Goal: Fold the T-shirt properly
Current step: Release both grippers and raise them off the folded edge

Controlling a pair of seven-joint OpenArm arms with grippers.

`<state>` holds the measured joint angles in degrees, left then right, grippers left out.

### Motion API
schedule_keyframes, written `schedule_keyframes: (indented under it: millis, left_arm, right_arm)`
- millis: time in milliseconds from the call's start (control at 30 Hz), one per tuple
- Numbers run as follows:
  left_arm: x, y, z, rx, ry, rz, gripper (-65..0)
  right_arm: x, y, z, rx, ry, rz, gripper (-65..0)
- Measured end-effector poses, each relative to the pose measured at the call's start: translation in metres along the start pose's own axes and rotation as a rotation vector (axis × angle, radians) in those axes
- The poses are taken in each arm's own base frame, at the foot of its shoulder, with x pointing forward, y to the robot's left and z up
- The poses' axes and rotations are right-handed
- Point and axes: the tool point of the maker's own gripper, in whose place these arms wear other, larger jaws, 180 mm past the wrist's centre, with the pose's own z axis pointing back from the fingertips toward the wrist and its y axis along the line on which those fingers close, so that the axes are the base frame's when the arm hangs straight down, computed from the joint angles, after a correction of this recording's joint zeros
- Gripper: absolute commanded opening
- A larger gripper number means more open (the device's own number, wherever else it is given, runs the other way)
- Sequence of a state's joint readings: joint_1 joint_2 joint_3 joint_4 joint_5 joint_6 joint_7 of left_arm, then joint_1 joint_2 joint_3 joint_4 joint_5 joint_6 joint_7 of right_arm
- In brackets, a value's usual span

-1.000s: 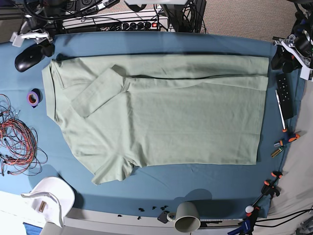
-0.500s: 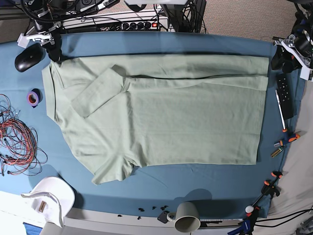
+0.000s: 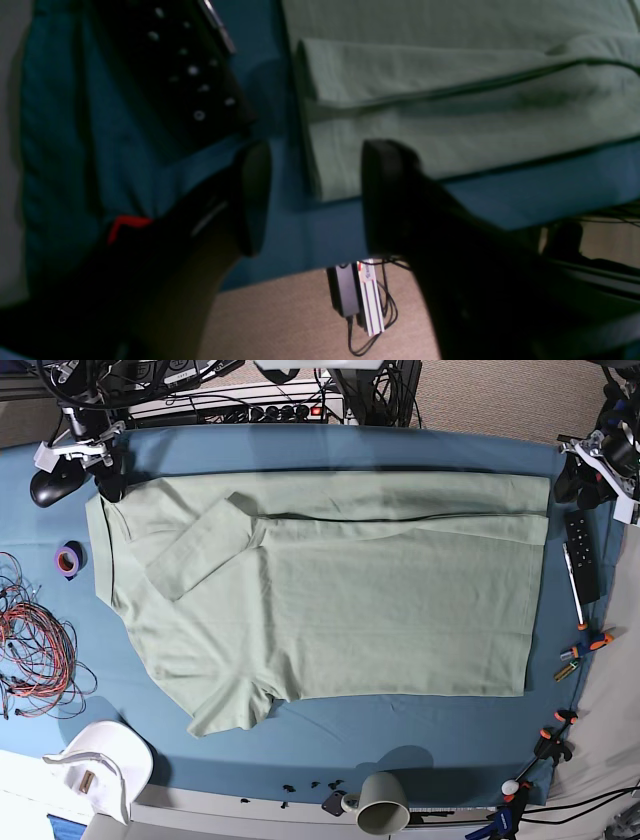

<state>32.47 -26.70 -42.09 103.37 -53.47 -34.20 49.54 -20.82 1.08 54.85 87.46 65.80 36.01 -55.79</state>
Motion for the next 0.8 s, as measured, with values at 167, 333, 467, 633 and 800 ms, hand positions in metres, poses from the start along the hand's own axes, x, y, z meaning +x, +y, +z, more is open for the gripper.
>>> schedule_keyframes:
  millis: [167, 333, 467, 633, 800]
  left_arm:
    - [-0.003, 0.004, 0.000, 0.021, 0.015, 0.027, -35.4]
    - [-0.013, 0.013, 0.003, 0.075, 0.052, 0.063, -34.3]
    - [-0.029, 0.016, 0.009, 0.103, 0.093, 0.097, -26.1]
    - [-0.028, 0.019, 0.009, 0.117, 0.081, 0.112, -25.0]
    - [-0.022, 0.030, 0.004, 0.147, 0.047, 0.134, -25.1]
  right_arm:
    - [-0.002, -0.003, 0.000, -0.017, 0.014, 0.013, -65.0]
    - [-0.005, -0.006, 0.002, -0.030, 0.026, 0.020, -65.0]
    - [-0.006, -0.007, 0.001, -0.035, 0.029, 0.023, -65.0]
    - [-0.006, -0.007, 0.001, -0.035, 0.029, 0.023, -65.0]
    - [-0.006, -0.007, 0.001, -0.034, 0.029, 0.023, -65.0]
